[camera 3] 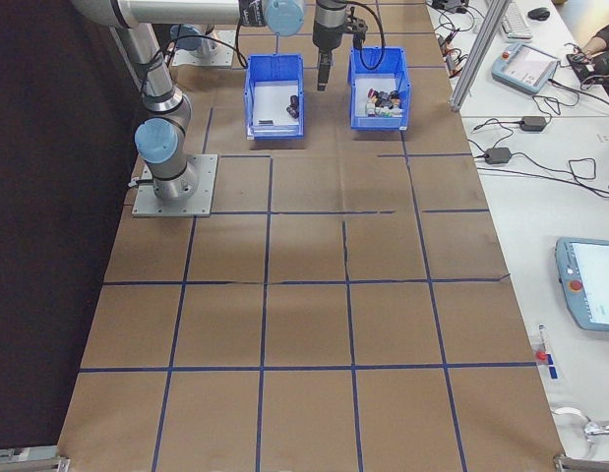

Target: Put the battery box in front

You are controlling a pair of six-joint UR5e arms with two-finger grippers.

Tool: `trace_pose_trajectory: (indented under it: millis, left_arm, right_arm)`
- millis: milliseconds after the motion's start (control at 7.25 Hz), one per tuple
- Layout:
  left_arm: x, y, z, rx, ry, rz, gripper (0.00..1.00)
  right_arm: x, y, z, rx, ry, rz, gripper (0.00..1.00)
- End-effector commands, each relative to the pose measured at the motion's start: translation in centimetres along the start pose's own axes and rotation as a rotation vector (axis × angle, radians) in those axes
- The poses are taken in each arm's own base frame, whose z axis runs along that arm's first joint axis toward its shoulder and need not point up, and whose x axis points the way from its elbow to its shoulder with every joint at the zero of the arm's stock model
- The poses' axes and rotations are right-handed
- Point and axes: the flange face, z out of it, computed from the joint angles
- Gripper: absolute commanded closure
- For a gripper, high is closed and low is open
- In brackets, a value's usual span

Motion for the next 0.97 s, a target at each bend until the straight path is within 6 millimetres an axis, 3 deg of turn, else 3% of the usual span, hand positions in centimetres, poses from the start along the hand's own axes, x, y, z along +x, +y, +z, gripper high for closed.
trace_pose_trajectory:
  millis: [0,276,414,552,828]
  left_arm:
    - [0.0,-0.1,0.1,-0.003,0.002,0.001,0.02]
    - [0.0,-0.2,0.1,0.0,0.0,-0.008,0.01]
    - [0.2,0.0,-0.1,0.003,0.006,-0.02,0.01]
    - [0.6,0.3,-0.2,0.007,0.011,-0.043,0.01]
    - [2.9,1.4,0.1,-0.008,0.041,-0.329,0.0]
  right_arm:
    - [-0.2,-0.1,-0.3,0.002,-0.014,-0.013,0.0]
    - [-0.2,-0.7,-0.6,0.015,-0.013,-0.225,0.0]
    - [-0.3,-2.0,-0.6,0.014,-0.008,-0.251,0.0]
    - [-0.4,-4.0,-1.2,0.016,-0.002,-0.264,0.0]
    - [-0.8,-8.6,-1.4,0.027,0.002,-0.468,0.0]
